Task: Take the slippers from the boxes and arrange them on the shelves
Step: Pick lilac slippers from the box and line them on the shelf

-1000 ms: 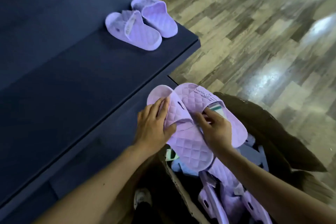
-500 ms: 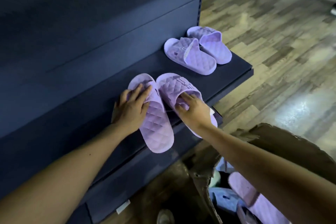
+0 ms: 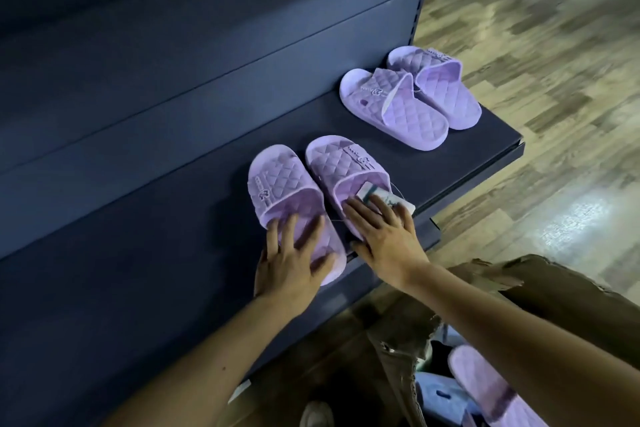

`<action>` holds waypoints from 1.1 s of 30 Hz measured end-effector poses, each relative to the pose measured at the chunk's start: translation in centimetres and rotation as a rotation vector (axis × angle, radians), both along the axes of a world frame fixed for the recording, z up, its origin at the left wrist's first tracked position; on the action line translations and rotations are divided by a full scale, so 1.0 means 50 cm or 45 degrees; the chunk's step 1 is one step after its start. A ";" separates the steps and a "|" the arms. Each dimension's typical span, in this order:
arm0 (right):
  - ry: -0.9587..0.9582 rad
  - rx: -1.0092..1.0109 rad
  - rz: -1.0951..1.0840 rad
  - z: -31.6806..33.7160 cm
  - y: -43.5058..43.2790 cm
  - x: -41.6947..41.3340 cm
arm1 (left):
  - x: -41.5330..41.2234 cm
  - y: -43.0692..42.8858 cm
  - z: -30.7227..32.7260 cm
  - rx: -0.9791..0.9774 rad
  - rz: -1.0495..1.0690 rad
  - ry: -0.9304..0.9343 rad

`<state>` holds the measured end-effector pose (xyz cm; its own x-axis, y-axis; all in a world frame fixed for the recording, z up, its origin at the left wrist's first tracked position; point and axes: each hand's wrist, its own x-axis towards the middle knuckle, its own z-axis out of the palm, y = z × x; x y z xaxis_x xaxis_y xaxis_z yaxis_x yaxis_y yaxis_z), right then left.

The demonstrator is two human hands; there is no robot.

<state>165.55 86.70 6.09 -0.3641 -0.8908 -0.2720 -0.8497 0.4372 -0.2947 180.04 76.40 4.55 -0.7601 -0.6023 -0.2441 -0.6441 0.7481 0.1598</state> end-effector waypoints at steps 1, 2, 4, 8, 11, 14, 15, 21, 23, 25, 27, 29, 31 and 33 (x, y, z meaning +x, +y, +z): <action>-0.005 0.011 0.013 -0.004 -0.008 -0.013 | -0.011 -0.009 0.001 0.041 0.016 -0.009; -0.019 0.031 0.014 -0.005 -0.020 -0.028 | -0.024 -0.020 0.007 0.041 0.015 -0.010; -0.053 0.084 -0.029 0.001 -0.054 -0.054 | -0.052 -0.047 0.022 0.004 -0.025 -0.044; -0.114 0.118 -0.126 0.010 -0.112 -0.081 | -0.099 -0.094 0.025 -0.041 -0.051 -0.163; -0.090 0.100 -0.122 0.013 -0.131 -0.090 | -0.117 -0.122 0.024 -0.071 -0.111 -0.225; -0.085 0.077 -0.139 0.011 -0.156 -0.101 | -0.121 -0.147 0.014 -0.001 -0.135 -0.211; -0.091 0.075 -0.145 0.010 -0.168 -0.107 | -0.121 -0.150 0.016 -0.030 -0.160 -0.218; -0.085 0.110 -0.122 0.002 -0.208 -0.133 | -0.115 -0.138 0.018 -0.184 -0.160 -0.254; -0.068 0.073 -0.096 -0.003 -0.206 -0.132 | -0.120 -0.135 0.025 -0.134 -0.108 -0.264; -0.100 -0.082 -0.078 -0.007 -0.193 -0.124 | -0.133 -0.139 0.037 -0.066 -0.078 -0.306; -0.147 -0.275 -0.095 -0.012 -0.153 -0.107 | -0.146 -0.143 0.044 -0.008 -0.053 -0.375; -0.168 -0.400 -0.204 -0.026 -0.090 -0.089 | -0.143 -0.132 0.041 -0.024 0.004 -0.300; -0.223 -0.498 -0.360 -0.041 -0.014 -0.079 | -0.126 -0.085 0.022 -0.239 0.013 -0.007; -0.202 -0.508 -0.450 -0.062 0.066 -0.082 | -0.114 -0.009 0.001 -0.339 -0.015 0.351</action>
